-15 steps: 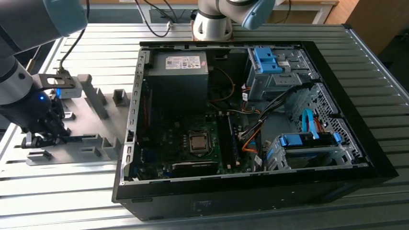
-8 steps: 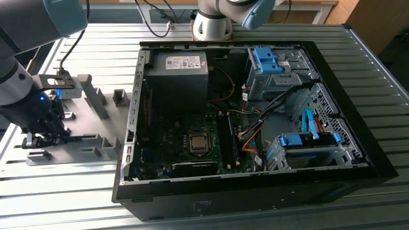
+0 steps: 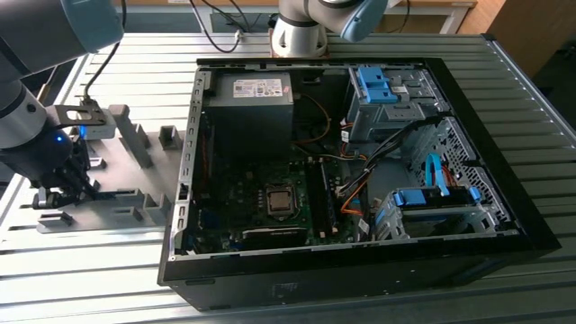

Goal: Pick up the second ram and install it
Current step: 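Pick up the second ram and move it above second insertion slot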

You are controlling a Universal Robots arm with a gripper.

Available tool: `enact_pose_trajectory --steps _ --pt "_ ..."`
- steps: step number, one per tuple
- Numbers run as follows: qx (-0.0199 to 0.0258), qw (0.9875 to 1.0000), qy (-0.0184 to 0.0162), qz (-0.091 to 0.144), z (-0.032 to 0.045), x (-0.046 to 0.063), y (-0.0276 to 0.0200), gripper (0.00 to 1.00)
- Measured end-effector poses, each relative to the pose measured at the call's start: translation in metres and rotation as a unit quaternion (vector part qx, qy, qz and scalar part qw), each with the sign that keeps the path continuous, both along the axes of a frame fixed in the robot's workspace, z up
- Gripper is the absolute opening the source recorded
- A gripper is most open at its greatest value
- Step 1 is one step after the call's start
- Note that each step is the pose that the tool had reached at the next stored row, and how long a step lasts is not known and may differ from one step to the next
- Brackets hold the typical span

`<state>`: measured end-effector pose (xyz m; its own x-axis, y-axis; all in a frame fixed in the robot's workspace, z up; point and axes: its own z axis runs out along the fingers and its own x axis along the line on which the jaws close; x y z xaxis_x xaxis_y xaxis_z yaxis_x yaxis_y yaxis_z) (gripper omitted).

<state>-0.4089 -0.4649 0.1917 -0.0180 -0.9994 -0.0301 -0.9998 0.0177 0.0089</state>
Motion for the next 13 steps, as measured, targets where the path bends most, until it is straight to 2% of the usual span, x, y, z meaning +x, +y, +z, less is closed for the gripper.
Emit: enact_pose_trajectory --steps 9,13 --pt "0.0001 1.0000 -0.0001 0.000 0.0006 0.0000 0.0000 0.14" --pt "0.0000 1.0000 -0.0001 0.000 0.0080 0.0000 0.0000 0.14"
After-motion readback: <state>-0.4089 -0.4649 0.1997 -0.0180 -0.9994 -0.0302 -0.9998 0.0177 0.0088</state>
